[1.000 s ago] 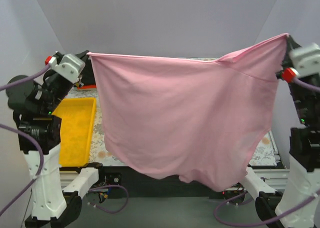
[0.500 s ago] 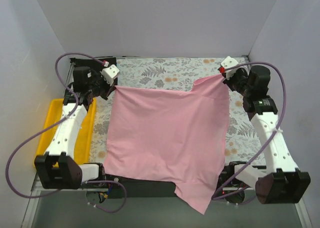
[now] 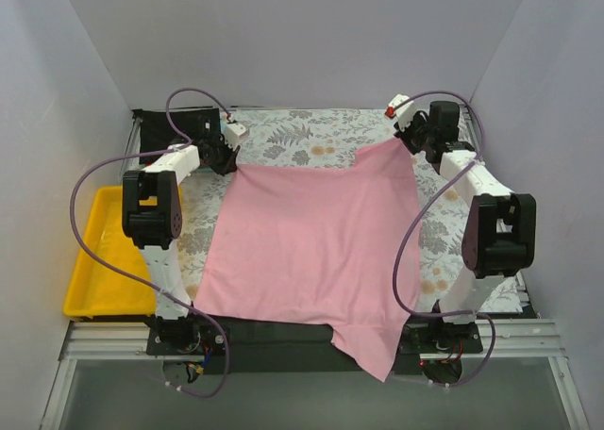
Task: Fold and stack the t-shirts
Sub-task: Flatten the tshirt out, then fold the tshirt
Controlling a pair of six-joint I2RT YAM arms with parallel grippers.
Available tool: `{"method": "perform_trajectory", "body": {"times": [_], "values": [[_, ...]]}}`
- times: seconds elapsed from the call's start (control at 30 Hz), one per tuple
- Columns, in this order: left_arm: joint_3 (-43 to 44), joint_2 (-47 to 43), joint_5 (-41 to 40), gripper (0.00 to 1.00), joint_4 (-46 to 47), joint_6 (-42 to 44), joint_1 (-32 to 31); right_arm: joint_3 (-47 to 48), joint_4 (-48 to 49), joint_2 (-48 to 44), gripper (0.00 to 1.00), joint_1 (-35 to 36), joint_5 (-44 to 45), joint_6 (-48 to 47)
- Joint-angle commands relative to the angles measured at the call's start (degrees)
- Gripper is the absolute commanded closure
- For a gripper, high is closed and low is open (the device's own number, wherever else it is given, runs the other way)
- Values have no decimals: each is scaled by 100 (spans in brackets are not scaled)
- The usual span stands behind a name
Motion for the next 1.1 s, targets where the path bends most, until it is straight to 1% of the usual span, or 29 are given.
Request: {"method": "perform_trajectory", "body": {"times": [0.0, 0.17, 0.23, 0.27, 0.37, 0.4, 0.53, 0.63, 0.8, 1.07], "values": [[750, 248, -111, 100, 119, 104, -5, 903, 519, 431, 99, 34, 261, 2], [1095, 600, -234, 100, 127, 104, -5, 1642, 344, 1011, 99, 95, 279, -69], [1070, 549, -235, 100, 188, 104, -5, 1695, 291, 1056, 99, 113, 331, -104], [991, 487, -200, 100, 258, 278, 4, 1696, 247, 1030, 99, 122, 331, -104], [394, 76, -60, 100, 741, 463, 13, 1494, 150, 742, 99, 122, 332, -121], [262, -22, 19, 100, 821, 638, 13, 1267, 150, 627, 99, 122, 305, -139], [-213, -488, 283, 100, 962, 1131, 13, 652, -26, -145, 99, 122, 147, -218], [-582, -804, 354, 100, 1058, 1518, 22, 256, -131, -524, 99, 122, 59, -341], [-1127, -1209, 451, 100, 1164, 1887, 22, -158, -272, -850, 99, 122, 94, -648], [-1708, -1596, 390, 100, 1164, 2485, 13, -580, -562, -1105, 99, 122, 147, -886]]}}
